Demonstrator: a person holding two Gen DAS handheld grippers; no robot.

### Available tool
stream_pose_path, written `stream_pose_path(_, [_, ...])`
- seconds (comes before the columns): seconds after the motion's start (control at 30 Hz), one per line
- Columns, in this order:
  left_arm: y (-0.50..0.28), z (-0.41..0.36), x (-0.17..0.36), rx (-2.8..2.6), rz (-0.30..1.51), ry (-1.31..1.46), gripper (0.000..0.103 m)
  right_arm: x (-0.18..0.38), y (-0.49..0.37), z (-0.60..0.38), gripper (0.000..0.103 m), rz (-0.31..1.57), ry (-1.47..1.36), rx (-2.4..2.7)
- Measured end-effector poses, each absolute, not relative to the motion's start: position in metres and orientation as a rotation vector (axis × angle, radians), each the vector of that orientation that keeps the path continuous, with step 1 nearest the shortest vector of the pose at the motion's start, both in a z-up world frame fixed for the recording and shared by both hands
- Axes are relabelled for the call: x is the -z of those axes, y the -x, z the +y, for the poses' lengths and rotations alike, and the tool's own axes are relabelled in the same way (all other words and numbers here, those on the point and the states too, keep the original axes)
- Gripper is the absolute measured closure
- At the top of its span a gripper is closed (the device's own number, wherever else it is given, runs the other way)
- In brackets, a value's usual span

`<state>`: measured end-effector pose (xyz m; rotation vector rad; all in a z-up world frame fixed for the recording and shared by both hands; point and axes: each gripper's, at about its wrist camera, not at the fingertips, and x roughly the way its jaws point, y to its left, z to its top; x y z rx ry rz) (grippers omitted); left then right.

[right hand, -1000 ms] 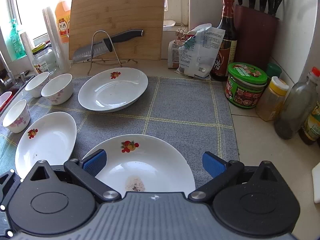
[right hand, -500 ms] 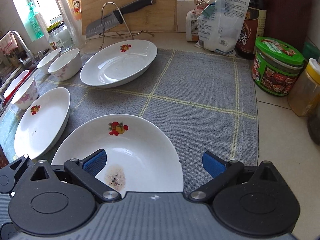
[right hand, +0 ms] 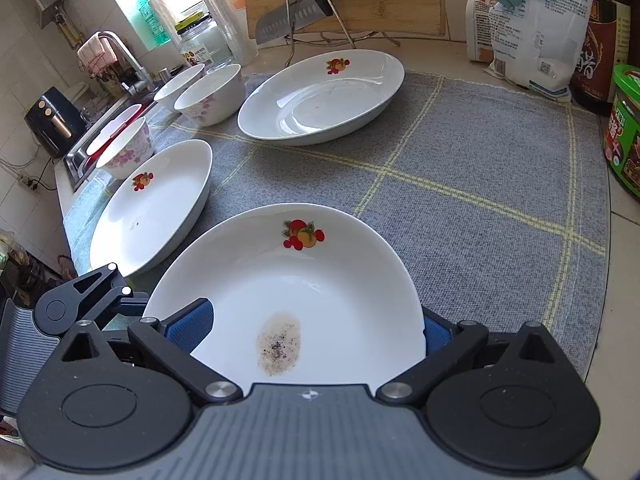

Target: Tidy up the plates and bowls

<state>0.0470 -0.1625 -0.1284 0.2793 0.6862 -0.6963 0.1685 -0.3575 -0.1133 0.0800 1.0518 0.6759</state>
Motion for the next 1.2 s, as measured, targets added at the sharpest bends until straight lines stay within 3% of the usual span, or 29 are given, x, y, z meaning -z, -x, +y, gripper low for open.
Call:
stream_pose_path(0.2, [-0.046, -0.165, 0.126, 0.704, 0.676, -0.312, 0.000, 0.114, -0.174, -0.364, 0.005, 1.059, -0.107, -0.714])
stream_pose_path(0.7, [-0.055, -0.172, 0.117, 0.696, 0.683, -0.308, 0.001, 0.107, -0.181, -0.376, 0.005, 1.042, -0.120, -0.708])
stream_pose_path(1.2, [-0.114, -0.215, 0.119, 0.748, 0.637, -0.336, 0.001, 0.091, -0.216, -0.426, 0.005, 0.953, -0.107, -0.622])
